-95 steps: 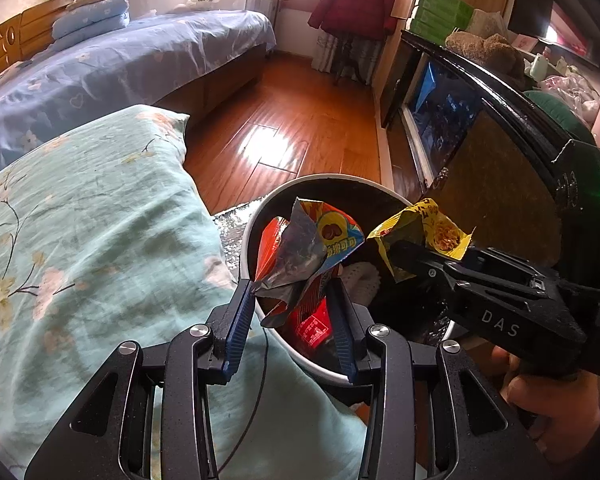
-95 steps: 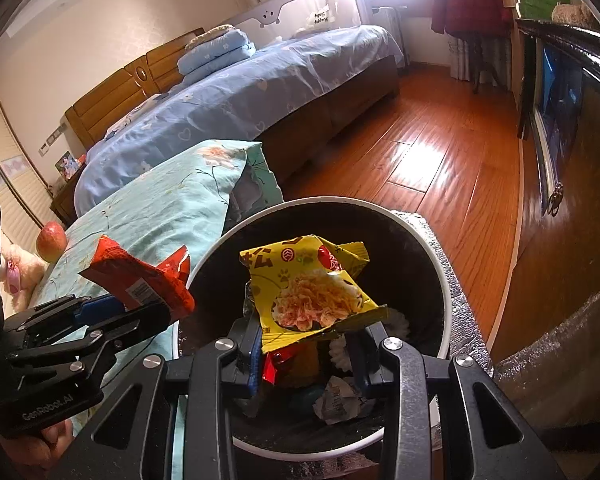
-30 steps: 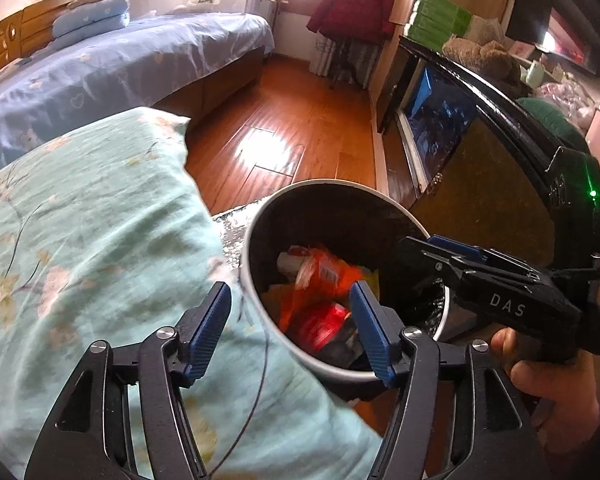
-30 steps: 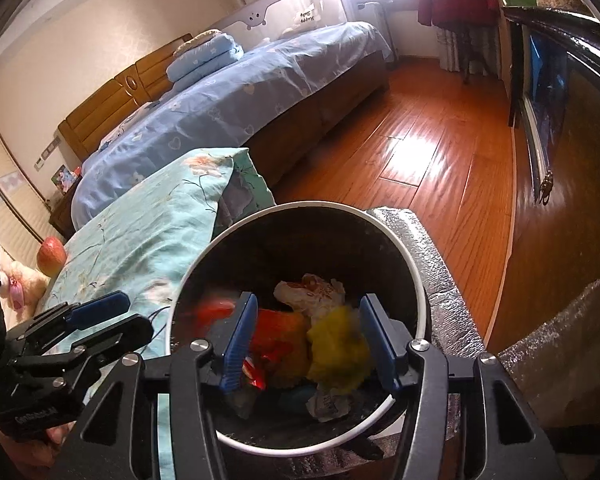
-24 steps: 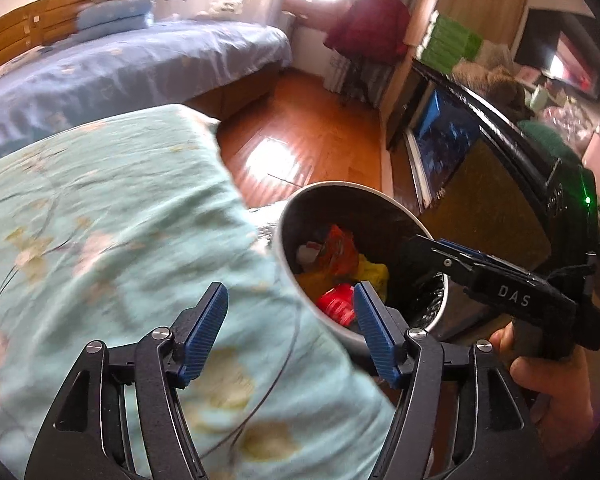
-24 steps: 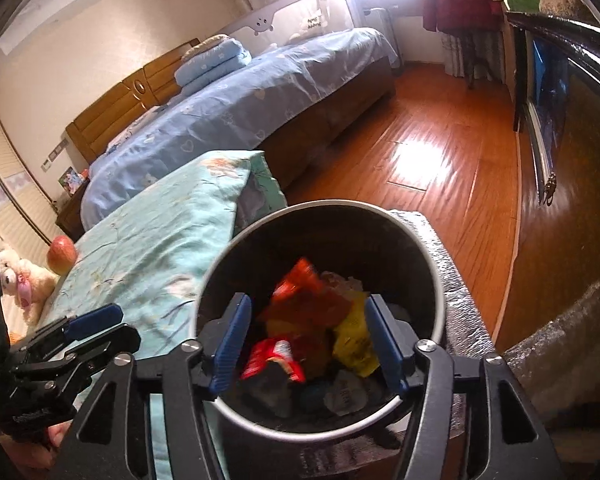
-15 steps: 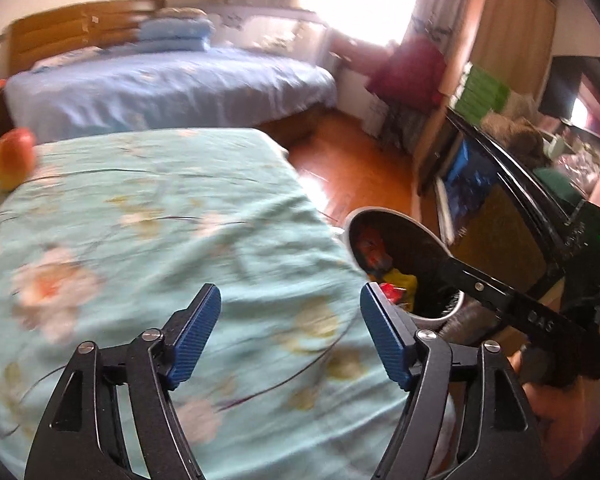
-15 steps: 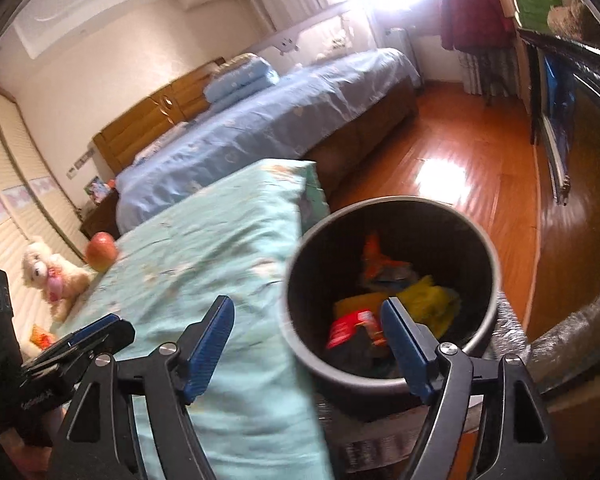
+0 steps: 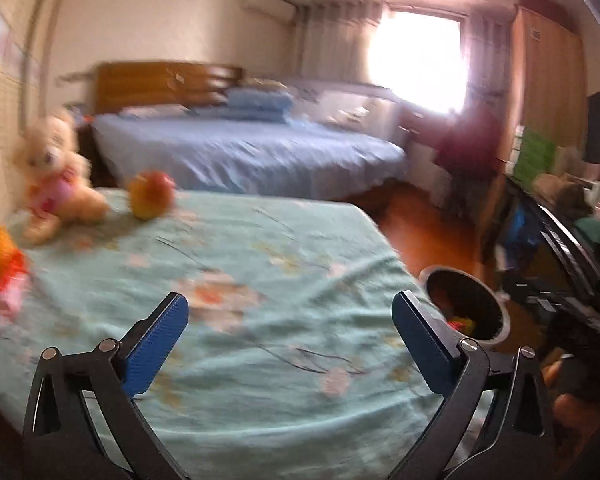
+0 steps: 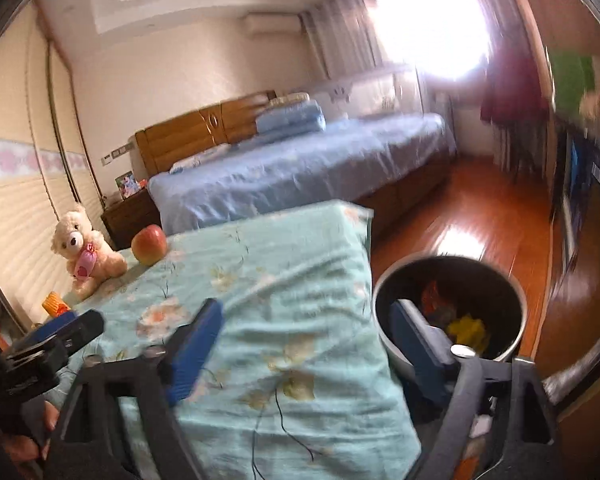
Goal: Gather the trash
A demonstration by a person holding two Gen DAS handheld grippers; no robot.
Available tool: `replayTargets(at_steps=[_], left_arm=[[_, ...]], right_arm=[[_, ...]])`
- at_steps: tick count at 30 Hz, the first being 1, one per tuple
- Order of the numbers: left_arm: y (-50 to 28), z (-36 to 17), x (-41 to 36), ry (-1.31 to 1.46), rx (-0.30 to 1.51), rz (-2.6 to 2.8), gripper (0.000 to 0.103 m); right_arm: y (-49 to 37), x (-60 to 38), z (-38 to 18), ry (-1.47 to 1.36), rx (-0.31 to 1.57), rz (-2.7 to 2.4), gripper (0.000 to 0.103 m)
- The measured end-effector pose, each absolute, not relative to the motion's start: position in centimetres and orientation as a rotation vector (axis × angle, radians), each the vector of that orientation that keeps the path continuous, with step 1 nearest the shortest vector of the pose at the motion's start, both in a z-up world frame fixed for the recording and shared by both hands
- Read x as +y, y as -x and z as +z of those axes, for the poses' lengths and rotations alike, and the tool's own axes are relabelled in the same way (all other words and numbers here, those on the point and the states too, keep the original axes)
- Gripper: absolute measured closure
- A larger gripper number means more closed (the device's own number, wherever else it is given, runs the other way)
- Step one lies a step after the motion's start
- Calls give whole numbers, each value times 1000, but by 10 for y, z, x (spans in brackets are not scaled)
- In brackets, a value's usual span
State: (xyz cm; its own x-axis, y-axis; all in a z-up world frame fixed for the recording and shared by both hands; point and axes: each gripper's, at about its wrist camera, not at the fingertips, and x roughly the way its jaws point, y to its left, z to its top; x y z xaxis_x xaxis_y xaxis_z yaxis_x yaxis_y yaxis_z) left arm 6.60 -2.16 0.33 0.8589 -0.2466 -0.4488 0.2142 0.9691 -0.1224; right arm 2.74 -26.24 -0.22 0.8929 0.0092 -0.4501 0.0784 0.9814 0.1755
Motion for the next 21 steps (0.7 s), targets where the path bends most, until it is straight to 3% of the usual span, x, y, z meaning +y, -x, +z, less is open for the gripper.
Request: replayTargets(at_steps=[1,6,21], left_arm=[[-61,7,-19,58,456,-212,0],[-41,11,-2,33,349,-181,0],[-31,7,-6,-23,331,-124,0]], right_arm=[[-25,-259,1,-181,445,-45,0],[-14,-247,9,-122,359,-62,0],[-11,-234,-8,-94,357,-50,0]])
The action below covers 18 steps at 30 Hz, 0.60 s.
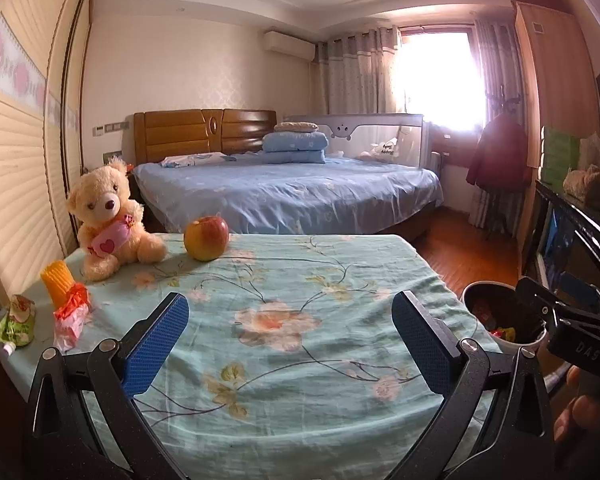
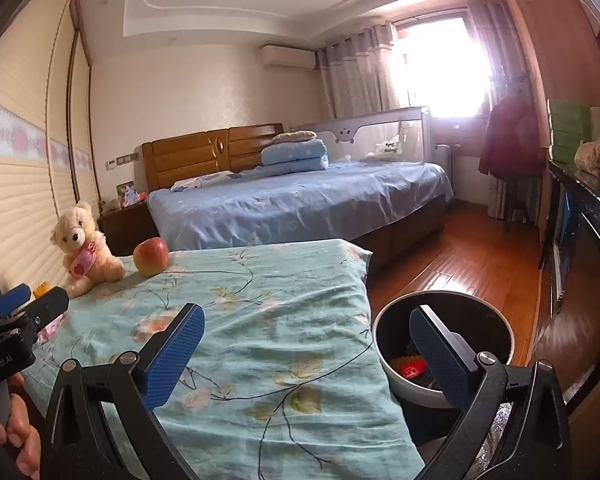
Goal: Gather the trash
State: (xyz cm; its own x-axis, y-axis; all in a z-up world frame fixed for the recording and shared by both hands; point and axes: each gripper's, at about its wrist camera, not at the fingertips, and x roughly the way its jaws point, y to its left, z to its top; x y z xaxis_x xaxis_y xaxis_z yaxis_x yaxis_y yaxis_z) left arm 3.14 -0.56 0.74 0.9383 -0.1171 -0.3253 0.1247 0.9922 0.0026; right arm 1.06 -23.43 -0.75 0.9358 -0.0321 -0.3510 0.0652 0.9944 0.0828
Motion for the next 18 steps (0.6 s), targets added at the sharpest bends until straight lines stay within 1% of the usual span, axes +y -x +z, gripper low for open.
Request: replayTargets(at_steps=[18], left_arm=[[-28,7,-12,-52,339,-121,0]], right_arm=[[-8,-228,-8,-76,369,-29,0]])
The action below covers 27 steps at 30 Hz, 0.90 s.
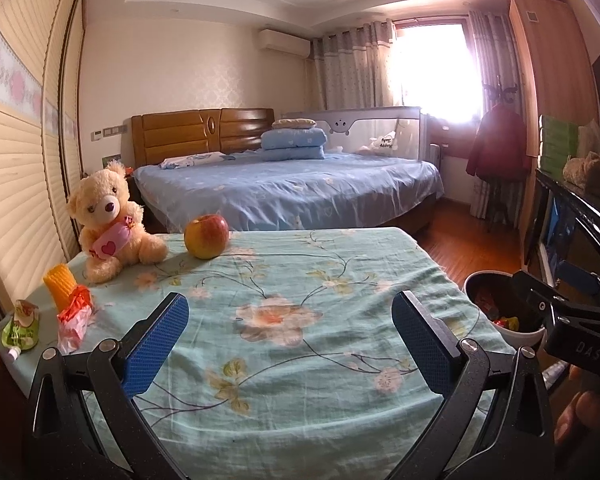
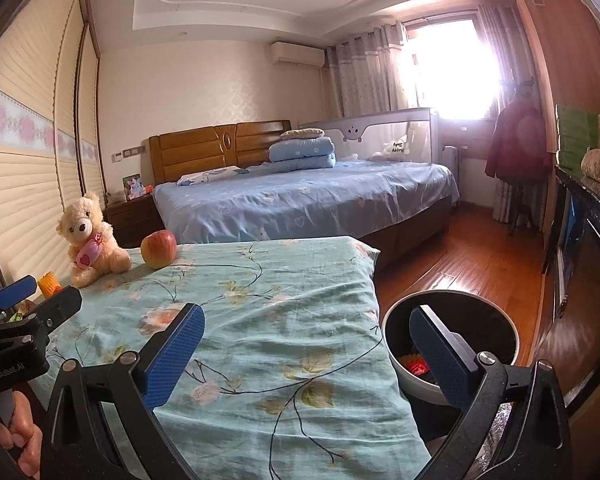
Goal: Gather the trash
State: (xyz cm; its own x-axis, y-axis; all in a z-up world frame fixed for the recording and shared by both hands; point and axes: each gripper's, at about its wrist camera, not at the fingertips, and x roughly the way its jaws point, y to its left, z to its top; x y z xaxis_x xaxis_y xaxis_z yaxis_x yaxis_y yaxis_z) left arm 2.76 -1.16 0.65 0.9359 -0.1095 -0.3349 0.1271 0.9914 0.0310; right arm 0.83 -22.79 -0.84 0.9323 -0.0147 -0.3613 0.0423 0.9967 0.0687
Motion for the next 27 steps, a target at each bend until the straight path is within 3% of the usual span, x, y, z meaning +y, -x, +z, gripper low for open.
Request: replayTargets(at_steps=[27], left_arm=[[-31,5,-9,-48,358,-143,0]], right_arm=[[-7,-226,-11,-73,385,-19,0]])
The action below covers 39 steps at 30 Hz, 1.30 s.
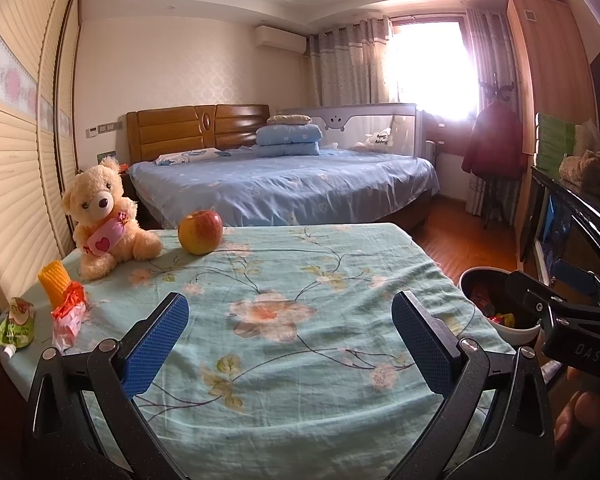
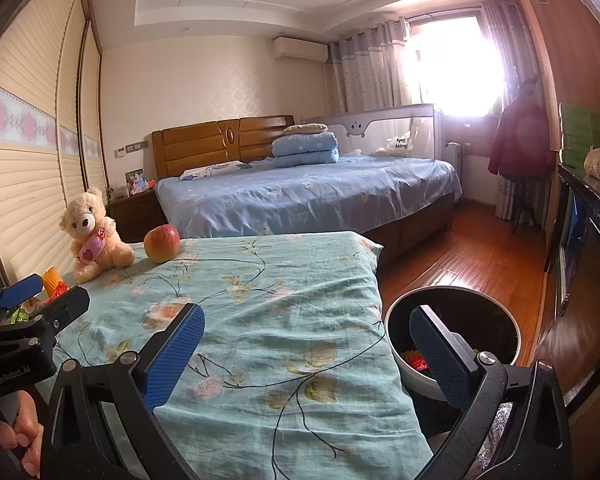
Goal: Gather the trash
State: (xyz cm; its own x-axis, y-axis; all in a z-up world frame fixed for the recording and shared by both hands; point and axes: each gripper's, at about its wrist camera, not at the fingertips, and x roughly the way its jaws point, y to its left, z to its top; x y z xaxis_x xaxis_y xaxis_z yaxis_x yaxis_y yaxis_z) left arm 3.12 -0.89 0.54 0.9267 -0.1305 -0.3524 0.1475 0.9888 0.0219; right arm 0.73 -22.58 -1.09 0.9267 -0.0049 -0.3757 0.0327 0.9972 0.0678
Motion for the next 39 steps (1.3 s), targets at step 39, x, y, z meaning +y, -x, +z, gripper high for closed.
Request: replayTargets(at_steps=[39], left_arm=[[-45,-1,-15,-66,391,-157,0]], right_arm=[[-14,-230,-14,-94,427,-1,0]])
